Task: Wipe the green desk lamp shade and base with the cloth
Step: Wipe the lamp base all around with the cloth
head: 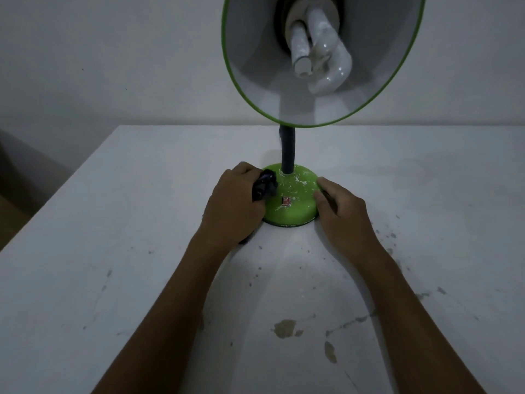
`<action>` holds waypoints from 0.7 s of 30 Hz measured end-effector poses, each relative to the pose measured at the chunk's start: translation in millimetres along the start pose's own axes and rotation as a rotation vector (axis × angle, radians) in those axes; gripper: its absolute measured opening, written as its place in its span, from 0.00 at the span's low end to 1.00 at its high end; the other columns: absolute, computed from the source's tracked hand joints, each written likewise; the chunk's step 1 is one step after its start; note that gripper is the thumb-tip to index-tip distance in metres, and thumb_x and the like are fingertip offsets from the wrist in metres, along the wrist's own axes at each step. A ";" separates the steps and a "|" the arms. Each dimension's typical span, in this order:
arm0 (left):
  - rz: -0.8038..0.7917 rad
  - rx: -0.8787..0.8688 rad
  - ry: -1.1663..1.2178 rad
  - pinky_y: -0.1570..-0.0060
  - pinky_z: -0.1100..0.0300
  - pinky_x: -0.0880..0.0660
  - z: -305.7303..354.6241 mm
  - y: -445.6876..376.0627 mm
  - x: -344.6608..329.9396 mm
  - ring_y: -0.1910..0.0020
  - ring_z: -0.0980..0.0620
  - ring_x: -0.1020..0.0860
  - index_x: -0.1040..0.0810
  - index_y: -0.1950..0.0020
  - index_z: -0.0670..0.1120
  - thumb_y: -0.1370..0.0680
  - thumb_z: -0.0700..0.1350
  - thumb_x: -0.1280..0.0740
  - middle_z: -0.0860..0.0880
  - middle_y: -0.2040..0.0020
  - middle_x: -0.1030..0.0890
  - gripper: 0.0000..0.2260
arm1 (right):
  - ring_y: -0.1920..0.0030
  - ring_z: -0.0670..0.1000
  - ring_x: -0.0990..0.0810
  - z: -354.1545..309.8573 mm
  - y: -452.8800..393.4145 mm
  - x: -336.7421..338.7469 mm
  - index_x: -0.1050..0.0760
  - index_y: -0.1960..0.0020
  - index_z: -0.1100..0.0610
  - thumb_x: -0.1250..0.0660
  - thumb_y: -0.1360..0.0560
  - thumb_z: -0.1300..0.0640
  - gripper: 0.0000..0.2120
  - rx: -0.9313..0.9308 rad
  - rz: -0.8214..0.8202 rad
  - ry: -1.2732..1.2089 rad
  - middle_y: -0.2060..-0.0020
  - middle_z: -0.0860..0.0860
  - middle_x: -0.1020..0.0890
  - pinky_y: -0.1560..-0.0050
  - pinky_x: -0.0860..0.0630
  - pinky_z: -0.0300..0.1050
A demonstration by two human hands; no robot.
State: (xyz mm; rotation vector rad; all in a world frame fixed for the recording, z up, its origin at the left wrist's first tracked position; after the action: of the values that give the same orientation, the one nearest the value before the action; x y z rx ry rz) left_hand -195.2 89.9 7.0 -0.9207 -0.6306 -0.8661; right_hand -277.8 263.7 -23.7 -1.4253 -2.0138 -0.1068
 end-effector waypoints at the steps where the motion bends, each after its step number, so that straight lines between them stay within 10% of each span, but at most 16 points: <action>1: -0.020 -0.006 -0.001 0.55 0.58 0.32 1.2 0.3 -4.0 0.53 0.47 0.29 0.21 0.44 0.43 0.27 0.38 0.32 0.48 0.48 0.23 0.12 | 0.38 0.40 0.29 -0.6 0.3 0.2 0.27 0.31 0.61 0.38 0.18 0.59 0.17 0.004 0.002 0.001 0.35 0.53 0.22 0.44 0.39 0.18; 13: -0.360 -0.118 0.227 0.49 0.61 0.24 2.0 7.9 -1.4 0.50 0.52 0.20 0.17 0.46 0.44 0.29 0.35 0.31 0.50 0.48 0.19 0.13 | 0.50 0.41 0.25 -6.0 2.0 2.2 0.23 0.37 0.66 0.38 0.19 0.62 0.13 0.041 0.022 0.001 0.44 0.54 0.18 0.52 0.34 0.23; 21: -0.015 0.101 0.059 0.55 0.65 0.35 -17.9 -32.6 26.4 0.53 0.51 0.27 0.22 0.46 0.41 0.23 0.37 0.34 0.46 0.50 0.24 0.07 | 0.44 0.48 0.22 -4.0 1.5 2.3 0.23 0.38 0.67 0.38 0.19 0.62 0.13 0.017 0.016 -0.016 0.41 0.60 0.18 0.45 0.29 0.35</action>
State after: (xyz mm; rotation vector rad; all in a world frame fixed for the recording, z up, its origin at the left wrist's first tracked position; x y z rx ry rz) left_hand -207.5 54.2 32.6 -0.7971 -0.6254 -0.8641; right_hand -275.1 264.4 -19.8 -1.4352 -2.0112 -0.0720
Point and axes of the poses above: each hand's wrist, its own y-axis away from the middle knuckle, its own x-axis out of the back of the hand, z = x × y, the point moved 10 cm from there along -y, towards the middle knuckle
